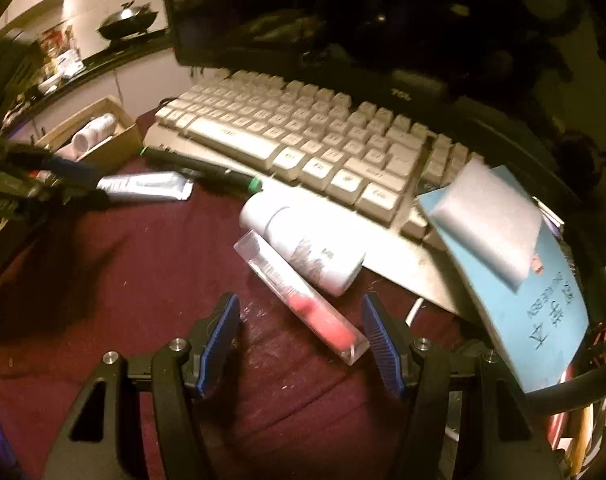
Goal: Organize objects
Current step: 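Grasp the clear plastic case with the right tool while the left tool reaches toward the grey tube, then close the left tool on the grey tube and lift it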
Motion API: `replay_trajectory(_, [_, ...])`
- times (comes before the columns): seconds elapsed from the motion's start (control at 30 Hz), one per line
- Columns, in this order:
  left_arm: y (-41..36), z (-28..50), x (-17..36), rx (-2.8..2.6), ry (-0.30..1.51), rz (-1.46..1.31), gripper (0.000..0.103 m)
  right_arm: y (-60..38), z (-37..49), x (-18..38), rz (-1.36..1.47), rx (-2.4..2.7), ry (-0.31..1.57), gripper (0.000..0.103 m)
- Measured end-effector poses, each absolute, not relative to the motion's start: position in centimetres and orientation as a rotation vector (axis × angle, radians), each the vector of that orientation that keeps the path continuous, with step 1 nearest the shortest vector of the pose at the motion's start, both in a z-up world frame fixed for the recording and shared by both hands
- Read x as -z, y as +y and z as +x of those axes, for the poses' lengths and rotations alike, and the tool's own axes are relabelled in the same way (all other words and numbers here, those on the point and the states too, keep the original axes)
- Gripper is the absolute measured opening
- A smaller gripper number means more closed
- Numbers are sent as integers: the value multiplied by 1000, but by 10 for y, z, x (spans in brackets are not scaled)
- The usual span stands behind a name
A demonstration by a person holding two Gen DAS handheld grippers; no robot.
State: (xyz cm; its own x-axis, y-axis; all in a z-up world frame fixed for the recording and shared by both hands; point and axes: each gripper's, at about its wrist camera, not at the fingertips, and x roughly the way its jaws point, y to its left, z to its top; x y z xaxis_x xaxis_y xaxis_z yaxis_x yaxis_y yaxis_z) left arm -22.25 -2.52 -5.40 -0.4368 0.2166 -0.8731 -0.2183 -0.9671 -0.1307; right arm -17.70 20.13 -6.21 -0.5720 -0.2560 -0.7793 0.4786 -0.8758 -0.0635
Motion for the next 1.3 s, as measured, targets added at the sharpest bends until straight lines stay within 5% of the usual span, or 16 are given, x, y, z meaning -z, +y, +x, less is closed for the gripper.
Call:
replay_trajectory(0.13, [-20,-232,63,-2450,35,-1535,64,199,-177,68,1166,2416,359,62])
replay_trajectory(0.3, [-12,-237,69,-2451,94,-1536,64,195,-174,68,1182,2399,356,41])
replay_trajectory(0.77, [3,-234,73,-2418,198,-1556,64,180,-163,71,1239,2374,295,38])
replay_trajectory(0.93, [4,-224,70,-2462,237,-1524,29,183,-163,71,1271,2405,254,30])
replay_trajectory(1.3, [-10,-157,68,-2427,173,-1544,28,180,-131,69,1299,2378,172,28])
